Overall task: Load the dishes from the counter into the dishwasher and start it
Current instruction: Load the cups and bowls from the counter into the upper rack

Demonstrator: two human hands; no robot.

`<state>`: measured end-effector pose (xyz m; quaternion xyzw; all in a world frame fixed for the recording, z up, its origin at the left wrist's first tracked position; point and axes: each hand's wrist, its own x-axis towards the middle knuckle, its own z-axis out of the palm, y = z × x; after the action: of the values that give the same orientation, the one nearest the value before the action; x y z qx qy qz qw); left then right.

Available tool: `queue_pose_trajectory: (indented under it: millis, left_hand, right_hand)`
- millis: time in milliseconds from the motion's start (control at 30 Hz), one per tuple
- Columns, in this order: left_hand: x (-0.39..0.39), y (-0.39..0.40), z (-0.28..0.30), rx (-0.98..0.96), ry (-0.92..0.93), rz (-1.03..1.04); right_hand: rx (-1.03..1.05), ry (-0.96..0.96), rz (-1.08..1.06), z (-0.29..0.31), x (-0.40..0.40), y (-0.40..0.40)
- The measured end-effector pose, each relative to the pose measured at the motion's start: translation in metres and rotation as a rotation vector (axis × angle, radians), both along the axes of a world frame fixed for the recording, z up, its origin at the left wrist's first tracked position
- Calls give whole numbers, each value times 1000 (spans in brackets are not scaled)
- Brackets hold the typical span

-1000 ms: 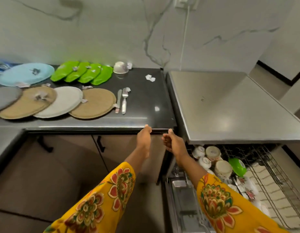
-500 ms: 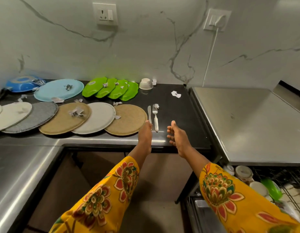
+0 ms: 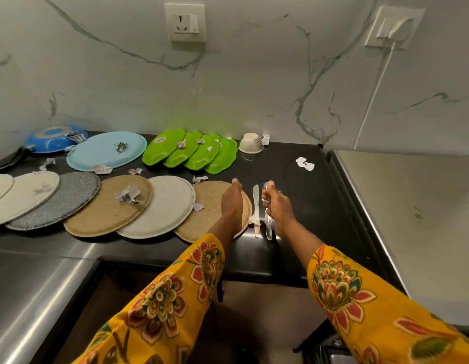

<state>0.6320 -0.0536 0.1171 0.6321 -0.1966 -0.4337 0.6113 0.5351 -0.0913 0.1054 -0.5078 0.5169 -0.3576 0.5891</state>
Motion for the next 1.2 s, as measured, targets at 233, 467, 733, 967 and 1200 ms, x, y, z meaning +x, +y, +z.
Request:
queue_pose_trajectory:
  millis: [233, 467, 733, 967, 1200]
  left_hand:
    - [32, -81, -3, -1, -61, 9]
    - [54, -154, -10, -26, -22, 52]
    - [66, -227, -30, -51, 43, 73]
    - [91, -292, -50, -74, 37, 92]
    - [114, -347, -103, 1, 58, 20]
  right_hand:
    - [-18, -13, 20, 10, 26, -85]
    - [-45, 70, 65, 7, 46, -161]
    - [-3, 76, 84, -19, 67, -236]
    - [-49, 32, 94, -24, 85, -285]
    - [-26, -27, 118, -26, 97, -308]
